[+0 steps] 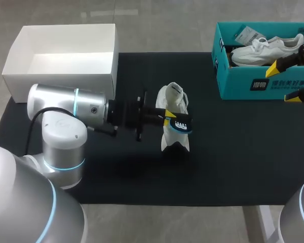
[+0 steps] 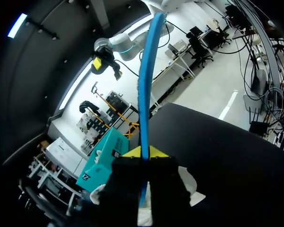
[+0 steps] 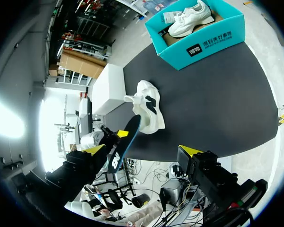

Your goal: Take the shoe out of the shoebox, open the shoe tongue, remove and reinsert the insole, then place the shoe into the shoebox

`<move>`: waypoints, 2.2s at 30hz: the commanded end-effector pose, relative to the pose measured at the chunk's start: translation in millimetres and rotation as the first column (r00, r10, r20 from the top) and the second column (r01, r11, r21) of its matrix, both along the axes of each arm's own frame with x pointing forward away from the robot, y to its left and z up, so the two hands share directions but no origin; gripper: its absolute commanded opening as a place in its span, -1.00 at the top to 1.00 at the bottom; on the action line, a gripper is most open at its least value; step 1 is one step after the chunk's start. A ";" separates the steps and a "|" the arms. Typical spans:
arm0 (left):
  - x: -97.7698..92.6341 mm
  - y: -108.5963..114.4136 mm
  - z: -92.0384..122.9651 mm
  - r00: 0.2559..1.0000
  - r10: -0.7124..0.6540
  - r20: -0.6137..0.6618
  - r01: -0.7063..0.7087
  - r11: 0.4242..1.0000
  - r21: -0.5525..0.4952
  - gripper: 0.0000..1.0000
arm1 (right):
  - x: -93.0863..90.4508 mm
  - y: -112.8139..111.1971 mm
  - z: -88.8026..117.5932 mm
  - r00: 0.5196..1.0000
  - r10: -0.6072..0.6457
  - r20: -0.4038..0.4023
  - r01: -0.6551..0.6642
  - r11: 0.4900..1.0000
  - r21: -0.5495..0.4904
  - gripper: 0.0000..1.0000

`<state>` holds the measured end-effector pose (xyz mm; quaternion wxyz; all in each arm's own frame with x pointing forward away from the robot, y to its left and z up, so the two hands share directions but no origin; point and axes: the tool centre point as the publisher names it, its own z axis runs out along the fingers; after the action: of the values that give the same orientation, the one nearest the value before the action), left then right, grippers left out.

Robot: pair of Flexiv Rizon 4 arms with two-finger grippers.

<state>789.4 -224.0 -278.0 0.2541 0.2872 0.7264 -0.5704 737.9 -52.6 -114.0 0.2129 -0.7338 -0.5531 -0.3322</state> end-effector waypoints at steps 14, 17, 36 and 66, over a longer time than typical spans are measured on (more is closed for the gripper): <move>15.8 -3.9 -30.4 0.993 0.067 -0.100 -0.071 0.997 -0.038 1.00 | 1.5 1.2 -0.3 1.000 0.000 -0.003 0.000 1.000 -0.002 -1.00; 15.8 -4.5 -29.7 0.991 0.071 -0.109 -0.077 0.996 -0.048 1.00 | 1.5 1.2 -0.3 1.000 0.000 -0.003 0.000 1.000 -0.002 -1.00; 28.9 -20.6 -16.3 0.985 0.117 -0.130 -0.130 0.987 -0.098 1.00 | 1.5 1.2 -0.3 1.000 0.000 -0.003 0.000 1.000 -0.002 -1.00; 50.0 -15.5 -37.2 0.979 0.184 -0.092 -0.188 0.982 -0.037 1.00 | 1.5 1.2 -0.3 1.000 0.000 -0.003 0.000 1.000 -0.002 -1.00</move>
<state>832.2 -234.5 -313.3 0.2859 0.1841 0.7430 -0.5765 737.9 -52.6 -114.0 0.2129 -0.7338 -0.5531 -0.3322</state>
